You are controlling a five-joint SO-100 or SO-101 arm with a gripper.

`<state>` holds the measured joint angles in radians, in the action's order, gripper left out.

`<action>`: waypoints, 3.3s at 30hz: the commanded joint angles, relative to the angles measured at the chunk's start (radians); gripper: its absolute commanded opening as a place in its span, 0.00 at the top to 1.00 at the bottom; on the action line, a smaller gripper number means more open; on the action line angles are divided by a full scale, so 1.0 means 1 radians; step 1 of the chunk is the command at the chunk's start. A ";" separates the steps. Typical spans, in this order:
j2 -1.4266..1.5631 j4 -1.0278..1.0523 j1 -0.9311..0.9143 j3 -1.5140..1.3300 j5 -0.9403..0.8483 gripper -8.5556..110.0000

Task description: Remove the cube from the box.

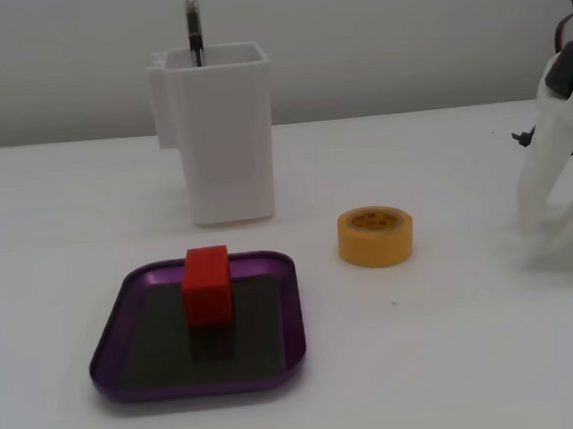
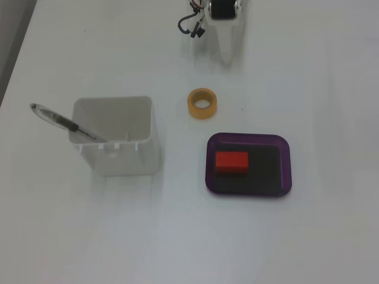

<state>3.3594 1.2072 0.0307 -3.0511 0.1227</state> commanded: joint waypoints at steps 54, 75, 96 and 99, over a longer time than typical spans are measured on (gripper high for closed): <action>-2.226 0.040 0.034 2.117 -0.043 0.69; -2.361 0.026 -0.037 2.186 -0.044 0.70; -2.494 0.034 -0.021 2.223 -0.035 0.93; -2.462 0.080 -0.021 2.322 -0.031 0.93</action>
<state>0.8560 1.2487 0.0031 -0.8130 0.0890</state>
